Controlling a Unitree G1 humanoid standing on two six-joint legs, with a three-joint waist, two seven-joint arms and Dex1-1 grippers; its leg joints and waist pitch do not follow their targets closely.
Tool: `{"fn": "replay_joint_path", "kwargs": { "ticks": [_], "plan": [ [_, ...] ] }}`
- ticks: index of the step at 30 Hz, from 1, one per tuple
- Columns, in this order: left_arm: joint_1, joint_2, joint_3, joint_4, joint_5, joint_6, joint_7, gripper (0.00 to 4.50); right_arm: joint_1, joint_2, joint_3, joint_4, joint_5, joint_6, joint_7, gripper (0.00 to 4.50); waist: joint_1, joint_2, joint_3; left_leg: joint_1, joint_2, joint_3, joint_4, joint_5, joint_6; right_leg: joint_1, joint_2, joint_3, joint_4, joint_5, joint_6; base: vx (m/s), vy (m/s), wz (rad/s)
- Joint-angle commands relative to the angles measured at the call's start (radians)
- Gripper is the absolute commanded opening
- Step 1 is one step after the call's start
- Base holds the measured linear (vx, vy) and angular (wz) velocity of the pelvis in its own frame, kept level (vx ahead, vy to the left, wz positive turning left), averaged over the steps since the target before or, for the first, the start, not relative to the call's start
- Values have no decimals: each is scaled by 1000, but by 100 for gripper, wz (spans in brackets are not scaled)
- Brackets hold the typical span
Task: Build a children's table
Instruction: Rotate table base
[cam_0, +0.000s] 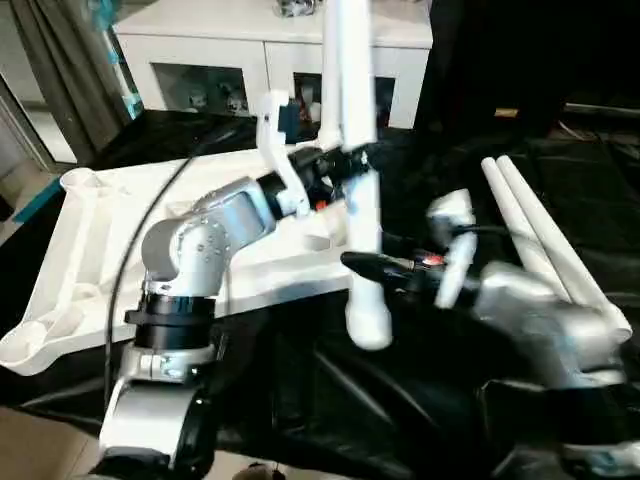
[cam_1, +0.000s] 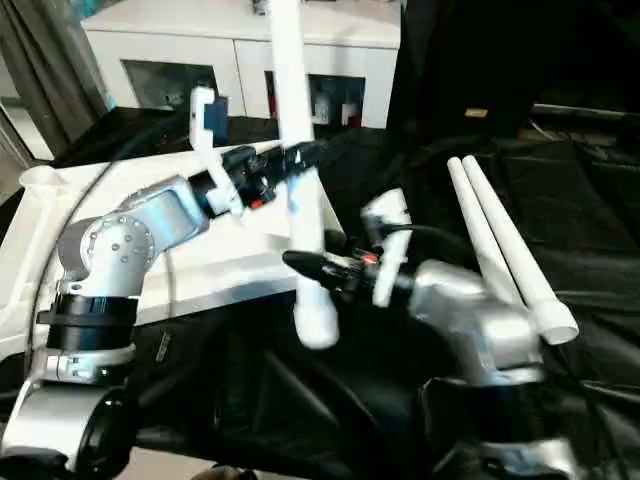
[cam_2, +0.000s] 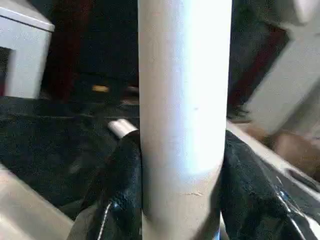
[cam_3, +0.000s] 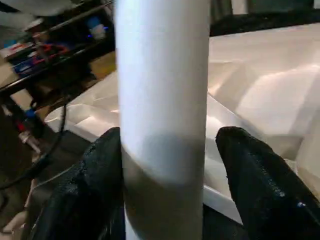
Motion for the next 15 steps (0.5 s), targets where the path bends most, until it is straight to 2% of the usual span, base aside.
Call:
{"fn": "replay_joint_path", "kwargs": {
  "ticks": [1,5,6,8,10,12,15],
  "plan": [
    [-3,-5,-5,-41,24,-5,37,174,-18,8,17,11,-38,6,-41,272,1,-12,-74,26,48,-29,-68,-181,10,44,-52,35,-72,-183,-201,0,0,0],
    [-9,-7,2,-36,33,-2,63,173,-21,10,26,21,-53,6,-50,266,1,-11,-73,29,47,-29,-69,-208,2,43,-52,36,-77,-212,-185,0,0,0],
    [-11,-8,6,-37,31,5,76,173,-22,12,25,27,-55,6,-53,237,2,-11,-72,29,47,-29,-70,-214,-1,43,-52,37,-78,-222,-180,0,0,0],
    [-14,-9,9,-40,27,14,87,173,-25,11,29,36,-61,11,-55,227,2,-7,-73,28,47,-30,-70,-217,-5,43,-52,36,-78,-221,-178,0,0,0],
    [-13,-7,11,-50,22,37,106,173,-25,7,36,44,-69,15,-57,219,1,-8,-73,28,46,-30,-70,-220,-8,43,-51,36,-76,-207,-178,0,0,0],
    [-9,-1,8,-54,23,51,113,173,-21,3,38,36,-61,11,-40,195,1,-6,-74,28,46,-31,-70,-218,-8,43,-52,35,-75,-200,-182,0,0,0],
    [-10,4,8,-49,27,46,113,173,-13,-9,32,8,-34,2,3,190,1,-7,-74,28,46,-31,-69,-217,-3,45,-51,35,-75,-189,-184,0,0,0]
  ]
}}
